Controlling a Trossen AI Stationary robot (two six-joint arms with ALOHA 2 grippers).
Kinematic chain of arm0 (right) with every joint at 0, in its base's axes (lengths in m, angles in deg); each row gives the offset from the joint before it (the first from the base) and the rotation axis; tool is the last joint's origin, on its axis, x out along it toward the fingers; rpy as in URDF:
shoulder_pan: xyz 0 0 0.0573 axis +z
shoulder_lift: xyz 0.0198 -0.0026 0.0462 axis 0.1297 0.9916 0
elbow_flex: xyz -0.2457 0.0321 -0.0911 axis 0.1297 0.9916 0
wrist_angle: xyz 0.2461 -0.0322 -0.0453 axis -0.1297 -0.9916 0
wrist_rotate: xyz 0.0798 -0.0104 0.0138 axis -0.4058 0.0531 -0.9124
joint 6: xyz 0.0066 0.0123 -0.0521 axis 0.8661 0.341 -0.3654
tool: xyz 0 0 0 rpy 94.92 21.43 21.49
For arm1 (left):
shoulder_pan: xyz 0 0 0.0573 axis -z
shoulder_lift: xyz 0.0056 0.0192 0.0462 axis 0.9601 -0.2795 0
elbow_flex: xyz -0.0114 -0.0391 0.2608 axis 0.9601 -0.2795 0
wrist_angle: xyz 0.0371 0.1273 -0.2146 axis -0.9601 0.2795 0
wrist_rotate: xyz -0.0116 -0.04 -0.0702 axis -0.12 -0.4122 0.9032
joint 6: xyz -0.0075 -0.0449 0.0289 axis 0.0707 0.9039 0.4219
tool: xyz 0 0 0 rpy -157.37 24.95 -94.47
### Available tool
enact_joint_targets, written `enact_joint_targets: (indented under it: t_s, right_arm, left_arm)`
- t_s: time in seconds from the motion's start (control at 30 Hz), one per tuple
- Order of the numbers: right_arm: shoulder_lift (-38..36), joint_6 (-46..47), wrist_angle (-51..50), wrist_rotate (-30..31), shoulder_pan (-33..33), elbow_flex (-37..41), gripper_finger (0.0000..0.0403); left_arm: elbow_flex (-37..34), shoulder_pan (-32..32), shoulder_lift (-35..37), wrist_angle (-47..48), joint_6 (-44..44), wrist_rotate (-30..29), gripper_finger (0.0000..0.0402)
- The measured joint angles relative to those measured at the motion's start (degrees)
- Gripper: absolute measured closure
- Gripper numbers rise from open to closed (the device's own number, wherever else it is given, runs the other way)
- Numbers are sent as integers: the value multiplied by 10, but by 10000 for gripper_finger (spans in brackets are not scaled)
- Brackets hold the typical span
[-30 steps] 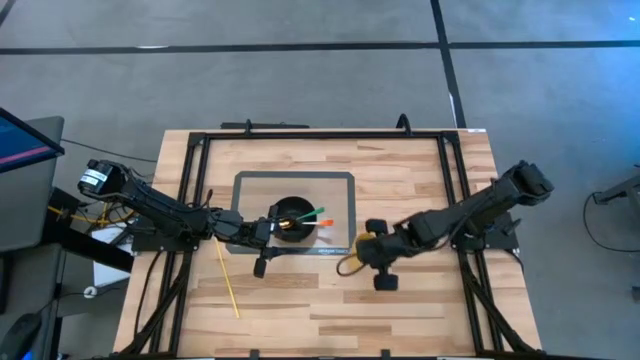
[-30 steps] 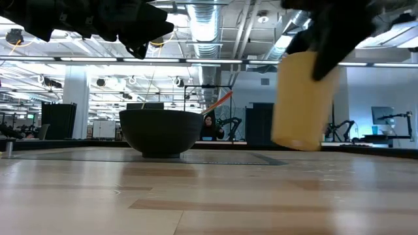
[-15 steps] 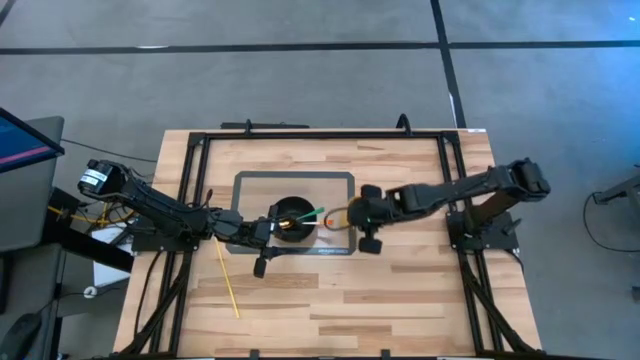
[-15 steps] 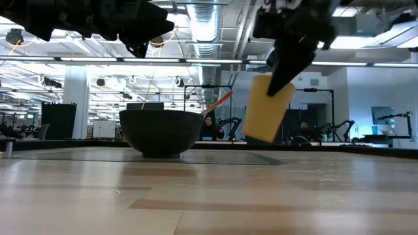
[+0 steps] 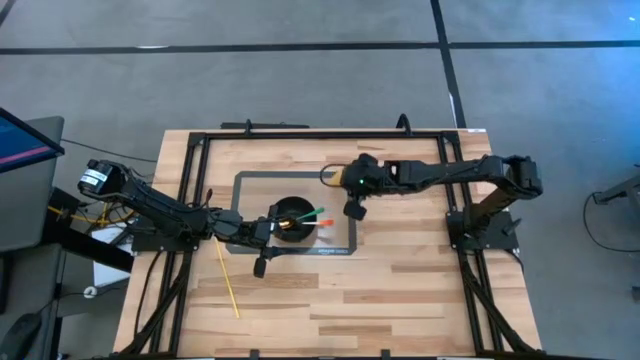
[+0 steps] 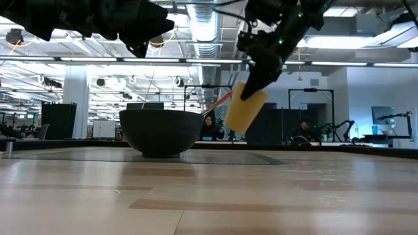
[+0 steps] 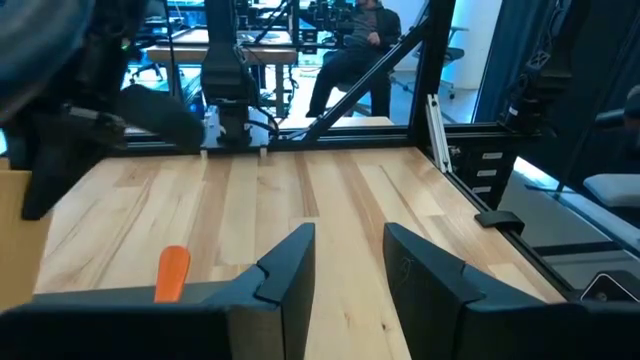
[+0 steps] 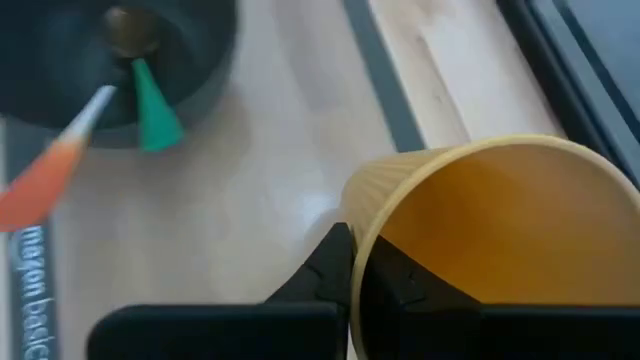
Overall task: Pick & Place Utensil
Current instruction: Put the yellow cup on the transparent mat to the top right of the black bowl
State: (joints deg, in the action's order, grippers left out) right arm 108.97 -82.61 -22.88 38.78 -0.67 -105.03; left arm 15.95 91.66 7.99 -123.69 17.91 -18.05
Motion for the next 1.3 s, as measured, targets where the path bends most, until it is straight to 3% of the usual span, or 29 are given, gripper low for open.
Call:
enact_joint_targets:
  t_s: [0.2,0.47,0.6,0.9,1.3]
  right_arm:
    - [62,11,6,-7,-17,-36,401]
    - [174,7,-172,-21,-16,-191,402]
    - [213,6,-215,-39,-26,-241,401]
    - [226,6,-218,-99,-44,-255,392]
    - [226,5,-214,-109,-43,-254,349]
  left_arm:
    - [-2,0,0,-1,0,0,280]
    - [-5,0,0,0,0,0,280]
    - [-5,0,0,0,0,2,280]
    - [-5,0,0,2,0,2,280]
    - [-5,0,0,2,0,2,280]
